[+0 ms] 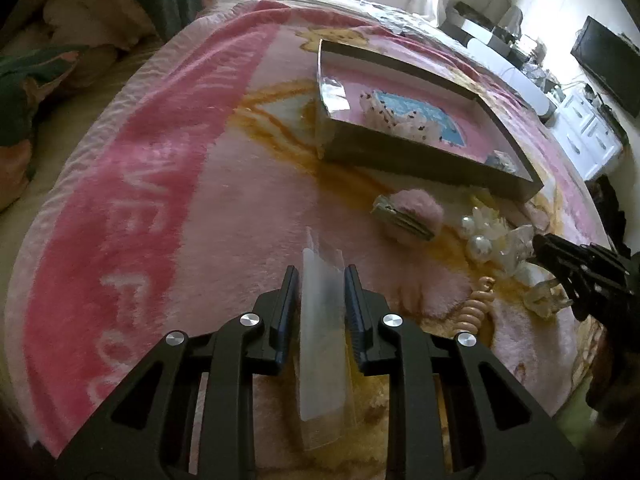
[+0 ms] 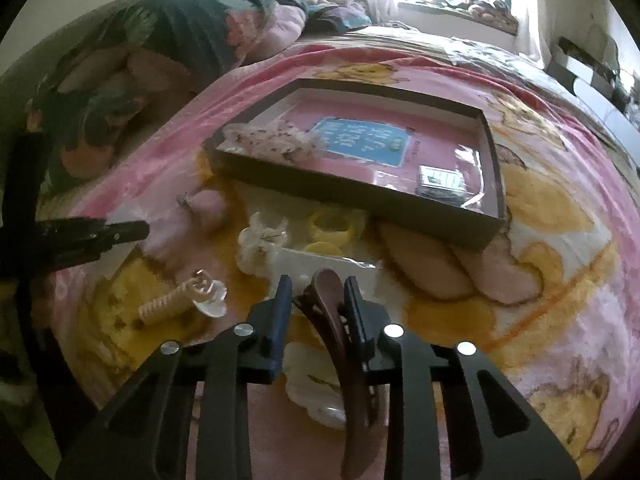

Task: Organize jewelry
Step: 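Grasp the clear plastic bag with the left gripper while the right gripper grasps the brown claw clip, then carry the plastic bag with the left gripper into the tray while the right gripper carries the claw clip there, then open both grippers to drop bag and claw clip into the tray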

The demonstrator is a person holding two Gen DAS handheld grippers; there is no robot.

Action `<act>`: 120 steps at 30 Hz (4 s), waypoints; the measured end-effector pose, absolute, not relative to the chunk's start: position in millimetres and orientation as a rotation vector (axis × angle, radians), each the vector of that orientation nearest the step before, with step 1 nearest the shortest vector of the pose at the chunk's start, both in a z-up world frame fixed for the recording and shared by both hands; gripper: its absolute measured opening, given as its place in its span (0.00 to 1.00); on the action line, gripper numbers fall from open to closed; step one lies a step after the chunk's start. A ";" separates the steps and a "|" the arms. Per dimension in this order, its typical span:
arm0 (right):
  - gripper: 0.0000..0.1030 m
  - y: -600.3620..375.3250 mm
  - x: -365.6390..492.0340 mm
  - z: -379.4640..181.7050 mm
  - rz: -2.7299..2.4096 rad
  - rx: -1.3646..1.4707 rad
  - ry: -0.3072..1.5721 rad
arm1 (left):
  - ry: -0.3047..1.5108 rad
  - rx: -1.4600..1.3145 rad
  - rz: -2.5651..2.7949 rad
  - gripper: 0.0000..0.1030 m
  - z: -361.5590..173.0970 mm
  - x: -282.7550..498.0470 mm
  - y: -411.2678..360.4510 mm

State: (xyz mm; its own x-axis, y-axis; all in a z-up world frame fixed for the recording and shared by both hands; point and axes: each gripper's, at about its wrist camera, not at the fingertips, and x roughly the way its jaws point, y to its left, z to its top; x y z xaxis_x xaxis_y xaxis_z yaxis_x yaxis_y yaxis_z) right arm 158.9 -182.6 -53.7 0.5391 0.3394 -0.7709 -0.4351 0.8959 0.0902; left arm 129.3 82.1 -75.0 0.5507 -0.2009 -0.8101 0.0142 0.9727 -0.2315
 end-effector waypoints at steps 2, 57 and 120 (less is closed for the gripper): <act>0.21 -190.9 161.9 -54.5 0.442 -0.092 0.896 | 0.977 -0.213 -0.130 0.15 -73.4 127.7 83.1; 0.13 -301.9 184.7 -34.3 0.350 0.235 0.891 | 0.872 -0.080 -0.299 0.14 7.9 196.5 -31.3; 0.75 -245.9 263.3 -13.2 0.244 0.061 0.750 | 0.850 -0.058 -0.143 0.56 -7.4 253.2 0.2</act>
State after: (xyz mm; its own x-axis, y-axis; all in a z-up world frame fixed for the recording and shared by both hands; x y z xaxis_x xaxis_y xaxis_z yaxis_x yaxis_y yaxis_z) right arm 263.3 -245.9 -13.2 0.7049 0.2405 -0.6673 -0.1974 0.9701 0.1412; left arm 253.2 0.2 -7.4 0.6511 -0.1488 -0.7443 0.1026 0.9889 -0.1080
